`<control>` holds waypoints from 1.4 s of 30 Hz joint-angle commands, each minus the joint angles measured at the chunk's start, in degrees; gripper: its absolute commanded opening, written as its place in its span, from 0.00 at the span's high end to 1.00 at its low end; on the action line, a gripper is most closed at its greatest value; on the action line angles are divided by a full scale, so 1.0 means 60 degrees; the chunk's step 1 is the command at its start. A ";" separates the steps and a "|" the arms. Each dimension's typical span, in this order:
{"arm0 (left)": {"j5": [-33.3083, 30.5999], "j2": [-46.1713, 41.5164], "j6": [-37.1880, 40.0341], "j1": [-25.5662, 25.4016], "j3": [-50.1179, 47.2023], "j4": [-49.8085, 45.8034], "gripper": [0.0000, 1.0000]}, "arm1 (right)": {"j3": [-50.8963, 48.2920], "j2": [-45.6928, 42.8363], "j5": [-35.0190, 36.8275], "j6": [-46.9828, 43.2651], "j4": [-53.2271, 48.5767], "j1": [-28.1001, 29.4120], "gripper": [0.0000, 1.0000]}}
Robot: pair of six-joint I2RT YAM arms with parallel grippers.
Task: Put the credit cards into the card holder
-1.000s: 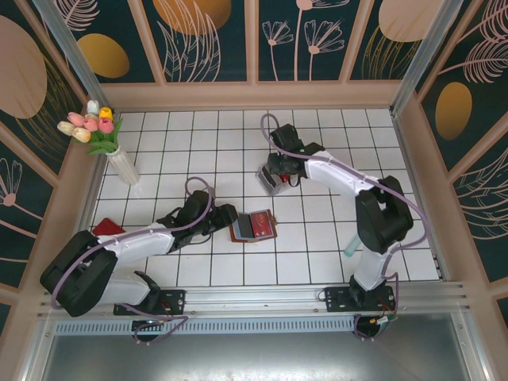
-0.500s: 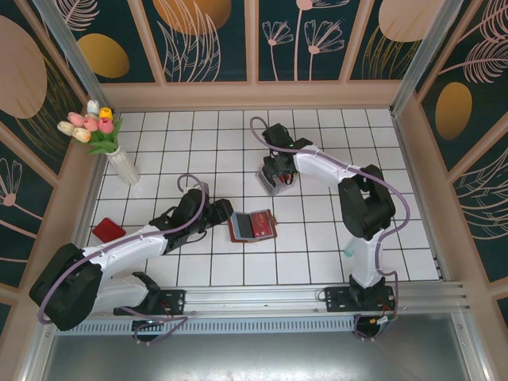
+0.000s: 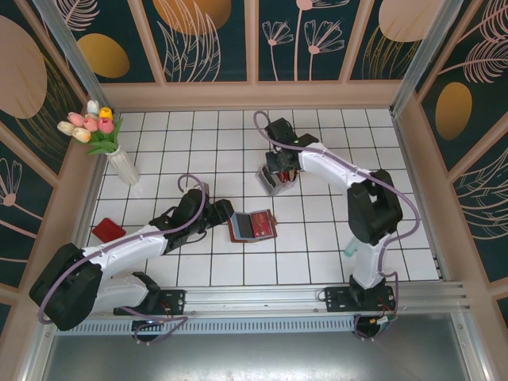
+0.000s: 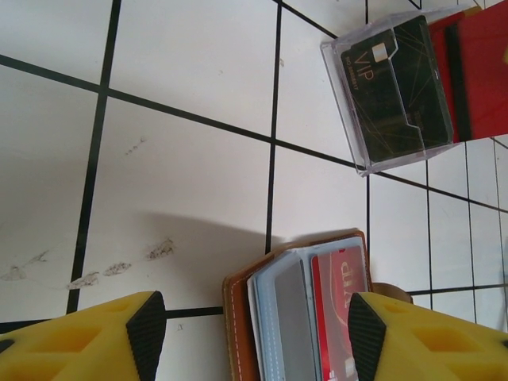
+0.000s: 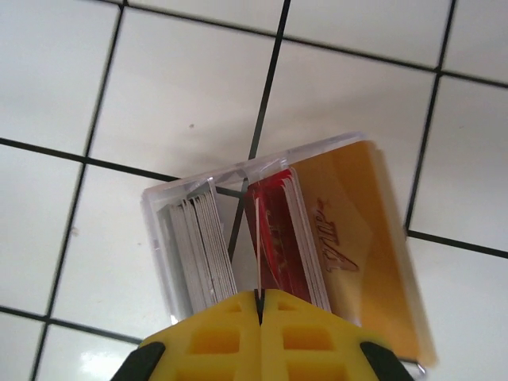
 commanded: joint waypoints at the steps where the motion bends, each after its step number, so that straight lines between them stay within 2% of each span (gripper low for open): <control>1: 0.0449 0.0166 -0.0179 0.0117 -0.0038 0.0300 0.35 | -0.0255 -0.1463 -0.0319 0.0861 0.0044 0.0003 0.99; 6: 0.1408 0.0308 -0.0778 0.0280 -0.0589 0.1363 0.39 | -0.1943 -0.2744 -0.0531 0.2807 0.1459 0.0847 1.00; 10: 0.1774 0.0323 -0.0936 0.0309 -0.0815 0.1737 0.47 | -0.2930 -0.3147 0.0711 0.4424 0.1950 0.2141 1.00; 13: 0.1805 0.0279 -0.0996 0.0299 -0.0957 0.1825 0.57 | -0.3706 -0.3335 0.0972 0.5457 0.2524 0.2819 1.00; 17: 0.2010 0.0393 -0.0961 0.0305 -0.0981 0.1918 0.61 | -0.4116 -0.3349 0.1076 0.6135 0.2987 0.3521 1.00; 23: 0.2130 0.0643 -0.0882 0.0309 -0.0988 0.1993 0.65 | -0.4402 -0.3181 0.0677 0.6546 0.3475 0.3864 1.00; 28: 0.2210 0.0729 -0.0944 0.0306 -0.1116 0.2270 0.76 | -0.4549 -0.2956 0.0374 0.6800 0.3761 0.4026 1.00; 33: 0.2385 0.0888 -0.0913 0.0312 -0.1081 0.2498 0.82 | -0.4617 -0.2723 0.0284 0.6907 0.3811 0.4159 1.00; 42: 0.2647 0.1387 -0.0984 0.0304 -0.1049 0.2845 0.75 | -0.4648 -0.2440 0.0344 0.6922 0.3763 0.4181 1.00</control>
